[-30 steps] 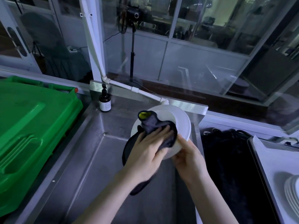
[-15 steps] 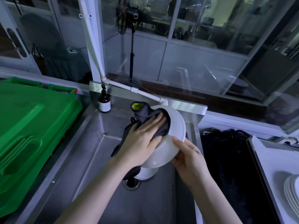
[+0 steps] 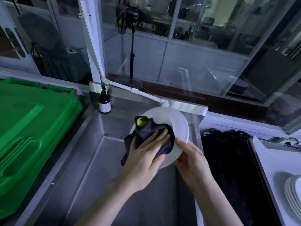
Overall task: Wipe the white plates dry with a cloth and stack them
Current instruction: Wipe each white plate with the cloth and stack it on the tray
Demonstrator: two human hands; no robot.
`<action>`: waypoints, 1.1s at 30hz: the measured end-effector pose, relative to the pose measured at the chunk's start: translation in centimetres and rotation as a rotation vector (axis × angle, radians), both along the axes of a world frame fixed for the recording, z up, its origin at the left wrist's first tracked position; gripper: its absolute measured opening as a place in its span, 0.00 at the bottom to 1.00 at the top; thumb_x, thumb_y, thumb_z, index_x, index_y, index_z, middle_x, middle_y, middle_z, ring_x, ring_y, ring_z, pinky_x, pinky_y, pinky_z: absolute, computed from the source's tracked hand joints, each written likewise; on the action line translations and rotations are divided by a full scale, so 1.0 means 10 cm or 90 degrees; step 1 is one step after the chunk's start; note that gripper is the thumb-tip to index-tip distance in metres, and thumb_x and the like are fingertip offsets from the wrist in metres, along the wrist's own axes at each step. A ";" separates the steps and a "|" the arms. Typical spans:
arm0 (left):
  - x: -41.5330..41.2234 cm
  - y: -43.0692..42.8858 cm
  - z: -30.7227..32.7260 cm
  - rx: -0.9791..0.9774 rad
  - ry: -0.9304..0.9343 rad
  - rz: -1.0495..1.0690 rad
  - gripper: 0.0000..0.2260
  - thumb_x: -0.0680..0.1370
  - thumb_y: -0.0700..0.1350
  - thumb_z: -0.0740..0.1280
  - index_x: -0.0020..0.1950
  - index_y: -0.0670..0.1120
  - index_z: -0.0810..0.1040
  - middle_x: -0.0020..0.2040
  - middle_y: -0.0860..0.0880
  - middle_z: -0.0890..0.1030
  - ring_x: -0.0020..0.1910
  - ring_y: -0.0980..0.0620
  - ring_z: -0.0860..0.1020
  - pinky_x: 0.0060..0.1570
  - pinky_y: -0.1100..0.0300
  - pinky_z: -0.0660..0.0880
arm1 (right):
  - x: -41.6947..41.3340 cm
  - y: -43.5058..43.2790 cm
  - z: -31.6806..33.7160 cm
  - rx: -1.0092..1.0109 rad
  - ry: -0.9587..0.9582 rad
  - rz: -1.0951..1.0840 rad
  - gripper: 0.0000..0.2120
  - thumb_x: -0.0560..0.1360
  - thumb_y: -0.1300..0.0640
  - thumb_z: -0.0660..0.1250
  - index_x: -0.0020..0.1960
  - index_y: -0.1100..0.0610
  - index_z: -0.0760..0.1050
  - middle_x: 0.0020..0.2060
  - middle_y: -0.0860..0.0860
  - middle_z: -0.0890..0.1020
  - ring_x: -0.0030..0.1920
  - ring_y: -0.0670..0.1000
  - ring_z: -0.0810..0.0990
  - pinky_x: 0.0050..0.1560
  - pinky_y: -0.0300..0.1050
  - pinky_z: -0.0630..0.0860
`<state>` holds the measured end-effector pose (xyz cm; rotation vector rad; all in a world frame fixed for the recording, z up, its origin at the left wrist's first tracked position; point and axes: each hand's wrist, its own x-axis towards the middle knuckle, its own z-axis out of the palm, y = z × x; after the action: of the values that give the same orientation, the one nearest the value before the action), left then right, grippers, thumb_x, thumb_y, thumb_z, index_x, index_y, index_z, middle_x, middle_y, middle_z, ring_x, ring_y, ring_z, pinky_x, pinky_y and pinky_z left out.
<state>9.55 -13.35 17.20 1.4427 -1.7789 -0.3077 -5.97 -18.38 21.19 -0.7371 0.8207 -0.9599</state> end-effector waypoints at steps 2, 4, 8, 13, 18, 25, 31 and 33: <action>0.05 -0.12 0.06 0.023 0.000 0.017 0.23 0.81 0.53 0.55 0.77 0.57 0.64 0.76 0.62 0.62 0.76 0.64 0.58 0.72 0.44 0.59 | 0.01 0.05 -0.02 0.006 0.007 0.011 0.12 0.73 0.58 0.68 0.52 0.63 0.85 0.52 0.63 0.85 0.49 0.57 0.86 0.44 0.47 0.83; 0.15 -0.26 0.08 0.055 0.025 0.059 0.23 0.82 0.50 0.58 0.77 0.54 0.63 0.77 0.59 0.63 0.77 0.60 0.59 0.72 0.44 0.62 | 0.00 0.07 -0.01 -0.002 0.022 0.013 0.11 0.71 0.58 0.70 0.50 0.62 0.85 0.49 0.62 0.86 0.47 0.56 0.86 0.43 0.46 0.83; 0.25 -0.30 0.05 0.105 0.105 0.059 0.25 0.82 0.41 0.62 0.78 0.51 0.61 0.78 0.58 0.59 0.79 0.58 0.53 0.74 0.45 0.59 | -0.10 0.01 0.08 -0.011 0.009 -0.018 0.10 0.71 0.59 0.70 0.48 0.62 0.85 0.47 0.61 0.86 0.45 0.54 0.86 0.42 0.44 0.83; -0.08 0.08 0.01 0.043 0.049 -0.016 0.24 0.82 0.51 0.56 0.79 0.54 0.60 0.78 0.62 0.59 0.78 0.62 0.53 0.75 0.44 0.57 | -0.18 -0.05 0.12 -0.022 -0.004 -0.054 0.16 0.72 0.58 0.68 0.57 0.66 0.81 0.53 0.63 0.84 0.51 0.57 0.85 0.53 0.48 0.82; -0.21 -0.14 0.12 0.020 0.006 -0.018 0.24 0.82 0.52 0.55 0.79 0.53 0.60 0.78 0.60 0.59 0.78 0.62 0.53 0.75 0.44 0.55 | -0.18 0.04 0.05 -0.016 -0.013 -0.032 0.15 0.72 0.58 0.69 0.55 0.64 0.83 0.54 0.63 0.84 0.50 0.56 0.85 0.51 0.47 0.82; -0.19 -0.46 -0.05 -0.010 0.083 0.065 0.23 0.81 0.40 0.63 0.76 0.45 0.66 0.76 0.50 0.67 0.75 0.55 0.63 0.73 0.58 0.63 | -0.46 0.08 0.09 -0.029 0.008 -0.073 0.12 0.70 0.58 0.70 0.49 0.62 0.85 0.49 0.61 0.86 0.48 0.55 0.85 0.44 0.45 0.83; -0.32 -0.57 -0.06 0.063 0.235 0.266 0.06 0.82 0.44 0.63 0.47 0.43 0.76 0.40 0.46 0.81 0.44 0.39 0.80 0.37 0.60 0.63 | -0.98 0.01 0.27 -0.124 0.093 -0.056 0.12 0.72 0.56 0.70 0.52 0.60 0.85 0.50 0.60 0.85 0.48 0.56 0.84 0.42 0.45 0.82; -0.36 -0.66 0.04 0.113 0.271 0.297 0.11 0.82 0.43 0.63 0.39 0.47 0.70 0.32 0.50 0.75 0.38 0.38 0.76 0.34 0.56 0.58 | -1.19 -0.01 0.33 -0.193 0.148 -0.032 0.12 0.75 0.54 0.70 0.55 0.59 0.84 0.51 0.59 0.85 0.50 0.55 0.84 0.44 0.48 0.82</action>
<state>5.99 -19.95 17.58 1.7161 -1.0619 -0.4910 -17.87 -18.52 24.50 -1.1099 0.9081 -1.0707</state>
